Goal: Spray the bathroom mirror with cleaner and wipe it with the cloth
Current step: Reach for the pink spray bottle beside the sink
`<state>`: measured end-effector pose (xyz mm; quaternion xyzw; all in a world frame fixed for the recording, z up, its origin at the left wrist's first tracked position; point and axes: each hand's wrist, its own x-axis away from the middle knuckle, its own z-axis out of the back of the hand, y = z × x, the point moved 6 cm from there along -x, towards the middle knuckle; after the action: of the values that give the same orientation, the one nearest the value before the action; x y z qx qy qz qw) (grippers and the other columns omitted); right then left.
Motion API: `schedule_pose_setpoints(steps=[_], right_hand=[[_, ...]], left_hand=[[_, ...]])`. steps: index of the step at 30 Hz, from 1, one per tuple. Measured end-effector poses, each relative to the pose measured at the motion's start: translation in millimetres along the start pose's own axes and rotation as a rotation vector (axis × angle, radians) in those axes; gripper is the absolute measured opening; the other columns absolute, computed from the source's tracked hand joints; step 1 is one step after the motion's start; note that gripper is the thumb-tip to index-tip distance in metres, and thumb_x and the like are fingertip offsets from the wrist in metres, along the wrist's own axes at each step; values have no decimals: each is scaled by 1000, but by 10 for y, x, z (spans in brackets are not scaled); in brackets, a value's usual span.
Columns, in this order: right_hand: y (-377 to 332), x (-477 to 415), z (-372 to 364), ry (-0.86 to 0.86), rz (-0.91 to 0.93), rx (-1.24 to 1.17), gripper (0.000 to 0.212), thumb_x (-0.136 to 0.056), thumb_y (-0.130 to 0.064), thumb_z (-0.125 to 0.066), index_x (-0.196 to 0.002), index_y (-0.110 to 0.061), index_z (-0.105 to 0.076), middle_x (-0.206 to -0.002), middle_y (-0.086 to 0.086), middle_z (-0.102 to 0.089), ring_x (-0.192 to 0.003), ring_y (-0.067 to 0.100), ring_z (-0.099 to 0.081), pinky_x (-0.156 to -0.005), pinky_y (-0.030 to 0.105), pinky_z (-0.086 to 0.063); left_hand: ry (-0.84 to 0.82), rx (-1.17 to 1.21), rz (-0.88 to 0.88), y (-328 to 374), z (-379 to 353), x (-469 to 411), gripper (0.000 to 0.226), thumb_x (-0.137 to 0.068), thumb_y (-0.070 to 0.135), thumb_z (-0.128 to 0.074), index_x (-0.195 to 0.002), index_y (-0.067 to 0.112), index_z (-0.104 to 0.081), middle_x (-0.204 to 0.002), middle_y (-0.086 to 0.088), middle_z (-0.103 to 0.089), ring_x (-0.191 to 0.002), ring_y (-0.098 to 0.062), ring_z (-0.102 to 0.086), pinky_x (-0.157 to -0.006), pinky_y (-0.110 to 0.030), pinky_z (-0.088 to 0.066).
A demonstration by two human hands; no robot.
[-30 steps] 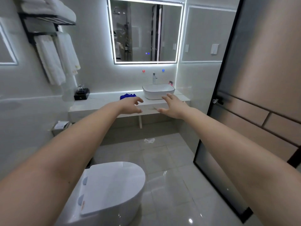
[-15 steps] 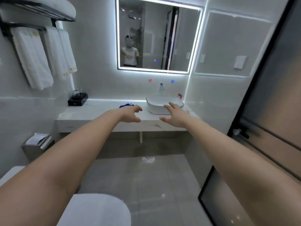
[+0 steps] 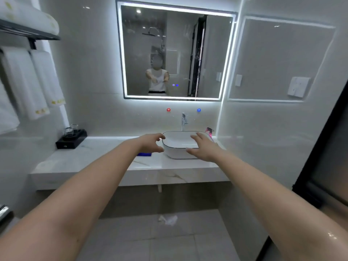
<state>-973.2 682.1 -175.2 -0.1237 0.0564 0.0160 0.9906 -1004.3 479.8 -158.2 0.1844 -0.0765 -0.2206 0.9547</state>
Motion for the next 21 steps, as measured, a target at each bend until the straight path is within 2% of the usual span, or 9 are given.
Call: schedule_pose_setpoints(steps=[5, 9, 12, 16, 21], right_hand=[[523, -948, -183, -29, -39, 30, 73, -91, -56, -46, -150, -25, -16, -160, -1, -3, -147, 17, -3, -114, 55, -18], [825, -1903, -21, -7, -52, 60, 72, -91, -53, -47, -150, -24, -16, -160, 1, -5, -147, 21, -1, -116, 50, -16], [1107, -2718, 261, 42, -76, 23, 72, -91, -51, -49, -149, -20, -21, -159, 4, -11, -146, 25, -5, -117, 49, -15], [1462, -3540, 416, 140, -96, -43, 68, -90, -47, -54, -146, -20, -29, -159, 2, -11, -146, 19, -10, -115, 47, -21], [2163, -4241, -17, 27, -151, 10, 72, -87, -51, -55, -147, -24, -25, -159, 0, -8, -146, 18, -8, -113, 52, -23]], left_hand=[[-51, 24, -65, -39, -131, -1144, 59, -90, 31, -58, -142, 26, -32, -145, 1, -40, -128, -20, -42, -102, -30, -31], [-138, -26, -95, -167, -32, -2207, 64, -90, 31, -60, -144, 25, -28, -148, -1, -35, -130, -22, -40, -106, -33, -33], [-90, -32, -133, -158, 394, -3029, 62, -90, 29, -59, -144, 22, -28, -147, -4, -37, -130, -24, -40, -106, -33, -32], [8, -24, -165, -142, 790, -4081, 55, -91, 29, -57, -140, 19, -36, -142, -4, -43, -126, -23, -44, -102, -32, -35], [-123, -43, -205, -147, 287, -5094, 56, -90, 28, -59, -140, 19, -37, -141, -3, -44, -124, -22, -46, -102, -28, -32]])
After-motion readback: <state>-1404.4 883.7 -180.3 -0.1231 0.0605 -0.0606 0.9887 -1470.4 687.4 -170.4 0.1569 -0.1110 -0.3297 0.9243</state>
